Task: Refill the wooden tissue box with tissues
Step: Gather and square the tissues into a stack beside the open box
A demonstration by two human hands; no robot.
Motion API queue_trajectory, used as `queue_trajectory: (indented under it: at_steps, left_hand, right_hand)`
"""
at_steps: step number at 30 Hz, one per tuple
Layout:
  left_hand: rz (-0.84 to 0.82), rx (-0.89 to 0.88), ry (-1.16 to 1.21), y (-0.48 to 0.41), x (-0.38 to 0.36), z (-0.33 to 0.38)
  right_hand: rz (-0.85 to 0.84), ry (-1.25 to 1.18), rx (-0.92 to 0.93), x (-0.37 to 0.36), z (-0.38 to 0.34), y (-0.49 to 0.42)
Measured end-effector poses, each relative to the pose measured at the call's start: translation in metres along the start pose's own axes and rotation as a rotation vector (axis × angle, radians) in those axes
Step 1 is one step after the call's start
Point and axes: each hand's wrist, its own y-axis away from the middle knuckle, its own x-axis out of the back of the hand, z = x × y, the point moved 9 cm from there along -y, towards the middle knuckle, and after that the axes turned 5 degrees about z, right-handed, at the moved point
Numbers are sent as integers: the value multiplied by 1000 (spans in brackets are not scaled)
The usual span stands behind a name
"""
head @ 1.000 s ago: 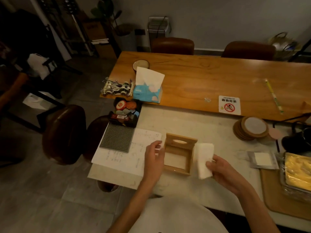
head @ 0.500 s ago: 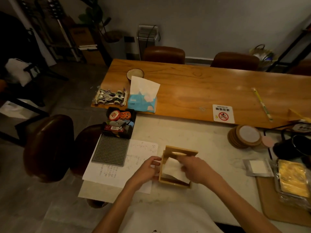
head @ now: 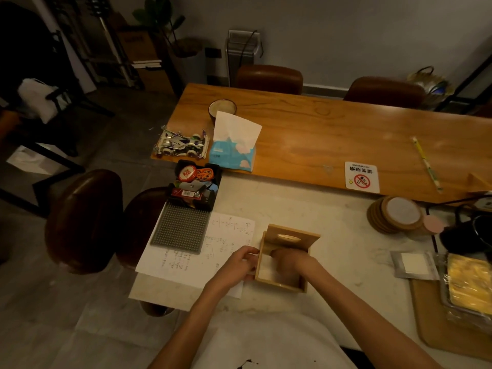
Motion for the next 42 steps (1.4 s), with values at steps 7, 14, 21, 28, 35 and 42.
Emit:
queue_trajectory:
  at_steps: [7, 14, 21, 28, 35, 42]
  left_hand:
    - [34, -1, 29, 2, 2, -6]
    - [42, 12, 63, 8, -1, -16]
    - [73, -19, 54, 15, 0, -20]
    - [91, -22, 50, 17, -2, -17]
    - [101, -49, 29, 18, -3, -17]
    - [103, -56, 10, 16, -3, -19]
  right_hand:
    - [120, -2, -12, -1, -6, -4]
    - [189, 23, -9, -4, -12, 4]
    - [184, -26, -42, -1, -7, 5]
    - [203, -48, -57, -5, -6, 6]
    - [237, -80, -84, -10, -6, 10]
    - [188, -102, -74, -12, -6, 10]
